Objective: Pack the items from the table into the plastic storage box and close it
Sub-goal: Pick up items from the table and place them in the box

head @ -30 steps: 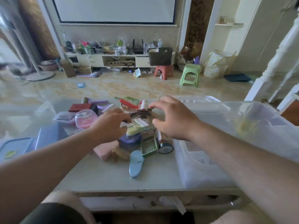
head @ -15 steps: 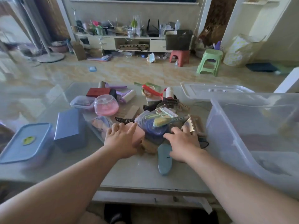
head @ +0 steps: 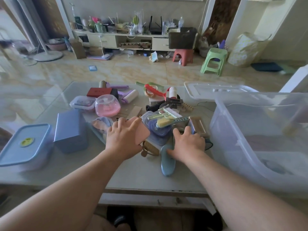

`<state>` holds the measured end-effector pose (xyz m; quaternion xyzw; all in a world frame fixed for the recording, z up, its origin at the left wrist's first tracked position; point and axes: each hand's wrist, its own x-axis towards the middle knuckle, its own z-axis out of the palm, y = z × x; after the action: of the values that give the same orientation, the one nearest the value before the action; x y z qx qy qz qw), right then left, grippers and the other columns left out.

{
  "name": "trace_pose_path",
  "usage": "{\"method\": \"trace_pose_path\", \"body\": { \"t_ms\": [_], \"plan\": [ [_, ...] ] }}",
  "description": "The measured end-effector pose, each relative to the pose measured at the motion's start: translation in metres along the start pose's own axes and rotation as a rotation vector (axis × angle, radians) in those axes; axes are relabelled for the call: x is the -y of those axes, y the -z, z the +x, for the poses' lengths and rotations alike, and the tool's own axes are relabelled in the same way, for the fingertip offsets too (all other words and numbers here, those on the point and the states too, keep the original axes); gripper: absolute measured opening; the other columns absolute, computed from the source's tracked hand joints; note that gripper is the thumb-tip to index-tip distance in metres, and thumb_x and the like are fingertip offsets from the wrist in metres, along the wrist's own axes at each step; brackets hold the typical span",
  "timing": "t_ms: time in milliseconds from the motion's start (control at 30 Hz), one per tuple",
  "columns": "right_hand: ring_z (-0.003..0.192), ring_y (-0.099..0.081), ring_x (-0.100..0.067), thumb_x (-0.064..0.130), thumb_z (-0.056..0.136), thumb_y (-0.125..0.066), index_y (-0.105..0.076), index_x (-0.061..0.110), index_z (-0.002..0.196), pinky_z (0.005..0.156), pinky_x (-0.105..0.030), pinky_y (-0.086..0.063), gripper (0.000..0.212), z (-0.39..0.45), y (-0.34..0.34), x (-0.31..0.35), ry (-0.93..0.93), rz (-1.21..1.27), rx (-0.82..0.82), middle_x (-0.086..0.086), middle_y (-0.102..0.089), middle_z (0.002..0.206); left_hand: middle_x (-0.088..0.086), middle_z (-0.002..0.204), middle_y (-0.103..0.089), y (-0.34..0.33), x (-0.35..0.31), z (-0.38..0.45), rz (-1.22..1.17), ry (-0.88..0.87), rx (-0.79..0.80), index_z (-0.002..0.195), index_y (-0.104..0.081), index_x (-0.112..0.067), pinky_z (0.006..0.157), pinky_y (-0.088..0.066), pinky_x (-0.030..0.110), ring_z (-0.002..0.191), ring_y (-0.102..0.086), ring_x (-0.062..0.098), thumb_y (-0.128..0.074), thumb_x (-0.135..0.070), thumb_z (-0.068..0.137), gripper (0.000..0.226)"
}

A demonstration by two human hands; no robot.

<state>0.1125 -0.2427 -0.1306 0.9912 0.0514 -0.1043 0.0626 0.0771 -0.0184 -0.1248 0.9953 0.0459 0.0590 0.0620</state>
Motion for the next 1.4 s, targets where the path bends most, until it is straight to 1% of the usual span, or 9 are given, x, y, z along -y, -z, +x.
{"method": "trace_pose_path", "body": {
  "t_ms": [200,433,533,633,900,1033,1200,1333,1400],
  "plan": [
    [0.120,-0.048,-0.041,0.057,0.092,-0.061,-0.021,0.039,0.155,0.080,-0.044,-0.044,0.077,-0.001,-0.006,0.007,-0.012,0.127,0.011,-0.011,-0.029,0.148,0.008,0.132,-0.042,0.007,-0.006,-0.015,-0.038,0.016,-0.013,0.147,-0.024,-0.048,0.102,-0.042,0.050,0.122,-0.044,0.036,-0.073,-0.055,0.061,0.099],
    [0.124,-0.051,-0.034,0.042,0.092,-0.059,-0.057,0.025,0.123,0.083,-0.041,-0.045,0.034,-0.004,0.006,0.002,0.084,0.240,0.025,-0.007,-0.050,0.133,0.008,0.138,-0.038,0.009,-0.013,-0.019,-0.023,-0.017,-0.006,0.150,-0.022,-0.049,0.106,-0.036,0.053,0.126,-0.039,0.036,-0.074,-0.057,0.065,0.100],
    [0.108,-0.064,-0.035,0.062,0.088,-0.058,-0.057,0.022,0.123,0.074,-0.038,-0.048,0.054,-0.015,0.010,0.012,0.117,0.274,0.118,-0.009,-0.064,0.123,0.008,0.139,-0.036,0.010,-0.014,-0.016,-0.017,-0.015,-0.013,0.150,-0.022,-0.049,0.108,-0.033,0.051,0.128,-0.036,0.035,-0.075,-0.054,0.065,0.100],
    [0.116,-0.064,-0.036,0.074,0.084,-0.057,-0.042,0.023,0.141,0.074,-0.040,-0.046,0.078,-0.030,-0.001,0.026,0.113,0.178,0.179,-0.010,-0.062,0.128,0.009,0.137,-0.036,0.010,-0.014,-0.013,-0.001,-0.010,-0.018,0.149,-0.023,-0.050,0.108,-0.032,0.050,0.126,-0.036,0.035,-0.075,-0.048,0.064,0.100],
    [0.116,-0.066,-0.037,0.052,0.085,-0.072,-0.035,0.017,0.151,0.079,-0.039,-0.054,0.083,-0.030,-0.009,0.032,0.072,0.181,0.260,-0.014,-0.063,0.131,0.008,0.139,-0.035,0.016,-0.010,-0.017,-0.041,0.018,-0.018,0.147,-0.024,-0.051,0.108,-0.030,0.049,0.127,-0.033,0.034,-0.076,-0.038,0.061,0.102],
    [0.100,-0.073,-0.033,0.052,0.075,-0.075,-0.007,0.029,0.163,0.083,-0.043,-0.063,0.114,-0.037,0.009,0.027,0.054,0.214,0.266,-0.012,-0.064,0.127,0.007,0.141,-0.034,0.026,-0.008,-0.021,-0.086,-0.002,-0.016,0.147,-0.024,-0.052,0.108,-0.031,0.049,0.129,-0.033,0.034,-0.077,-0.038,0.061,0.101],
    [0.057,-0.075,-0.019,0.051,0.076,-0.072,-0.004,0.039,0.162,0.061,-0.034,-0.064,0.110,-0.059,0.051,0.003,0.103,0.401,0.147,-0.007,-0.072,0.098,0.006,0.140,-0.034,0.053,-0.008,-0.028,-0.067,-0.064,-0.023,0.146,-0.025,-0.054,0.105,-0.036,0.052,0.130,-0.034,0.034,-0.077,-0.039,0.064,0.098],
    [0.098,-0.070,-0.027,0.055,0.066,-0.074,-0.005,0.041,0.162,0.083,-0.039,-0.061,0.119,-0.077,0.093,-0.027,0.111,0.565,-0.046,-0.007,-0.065,0.128,0.006,0.136,-0.036,0.084,-0.017,-0.036,-0.048,-0.080,-0.055,0.141,-0.028,-0.054,0.103,-0.036,0.051,0.127,-0.036,0.035,-0.077,-0.039,0.064,0.093],
    [0.103,-0.066,-0.026,0.059,0.062,-0.079,-0.013,0.041,0.163,0.085,-0.039,-0.060,0.121,-0.093,0.116,-0.046,0.126,0.750,-0.119,0.001,-0.060,0.124,0.006,0.138,-0.037,0.108,-0.031,-0.038,-0.072,-0.095,-0.070,0.141,-0.027,-0.055,0.102,-0.037,0.052,0.128,-0.037,0.037,-0.077,-0.040,0.065,0.092]
  ]
}}
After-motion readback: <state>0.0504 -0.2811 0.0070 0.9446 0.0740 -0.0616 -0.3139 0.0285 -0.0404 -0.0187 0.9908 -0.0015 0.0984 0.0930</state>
